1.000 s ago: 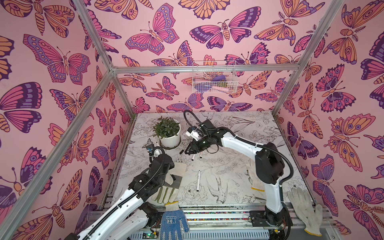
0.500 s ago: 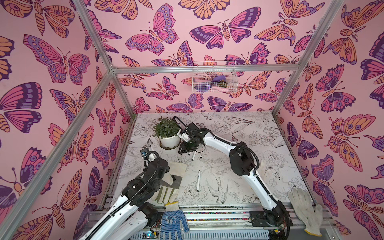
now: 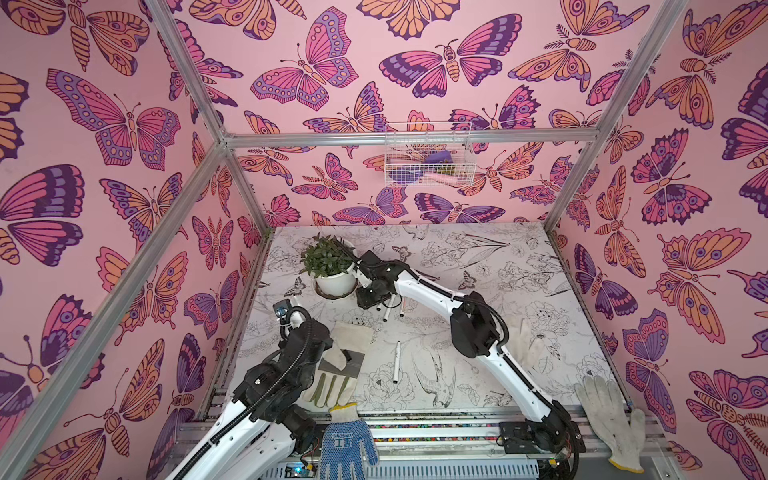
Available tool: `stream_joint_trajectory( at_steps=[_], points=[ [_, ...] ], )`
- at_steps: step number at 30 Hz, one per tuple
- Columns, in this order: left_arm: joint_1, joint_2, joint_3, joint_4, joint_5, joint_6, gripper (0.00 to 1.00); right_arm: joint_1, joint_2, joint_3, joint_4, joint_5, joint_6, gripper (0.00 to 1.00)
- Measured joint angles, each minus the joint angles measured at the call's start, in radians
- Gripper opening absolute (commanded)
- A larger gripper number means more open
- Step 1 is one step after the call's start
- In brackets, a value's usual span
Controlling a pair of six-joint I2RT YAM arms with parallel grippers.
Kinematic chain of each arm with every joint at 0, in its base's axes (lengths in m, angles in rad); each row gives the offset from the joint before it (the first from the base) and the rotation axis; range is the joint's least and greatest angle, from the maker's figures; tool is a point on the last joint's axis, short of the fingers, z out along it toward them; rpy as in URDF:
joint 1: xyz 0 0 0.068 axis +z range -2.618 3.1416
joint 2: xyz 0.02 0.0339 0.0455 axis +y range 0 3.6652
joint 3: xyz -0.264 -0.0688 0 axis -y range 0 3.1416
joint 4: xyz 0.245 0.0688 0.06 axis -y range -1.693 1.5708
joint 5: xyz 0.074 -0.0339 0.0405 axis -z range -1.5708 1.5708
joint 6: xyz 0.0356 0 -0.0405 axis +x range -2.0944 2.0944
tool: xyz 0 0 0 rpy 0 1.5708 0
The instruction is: Insert the pens into the pen caps
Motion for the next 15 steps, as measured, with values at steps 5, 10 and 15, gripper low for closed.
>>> stream_joint_trajectory(
  at_steps=[5,10,15],
  points=[
    [0.000,-0.010,0.004,-0.008,0.000,0.006,0.00,0.012,0.000,-0.006,-0.007,0.095,-0.033,0.13],
    [0.000,-0.003,0.008,-0.003,0.018,0.038,0.00,0.010,-0.013,-0.024,0.003,0.099,-0.032,0.01],
    [0.000,0.030,0.000,0.075,0.153,0.136,0.00,-0.034,-0.135,-0.253,0.126,-0.041,0.026,0.00]
  ],
)
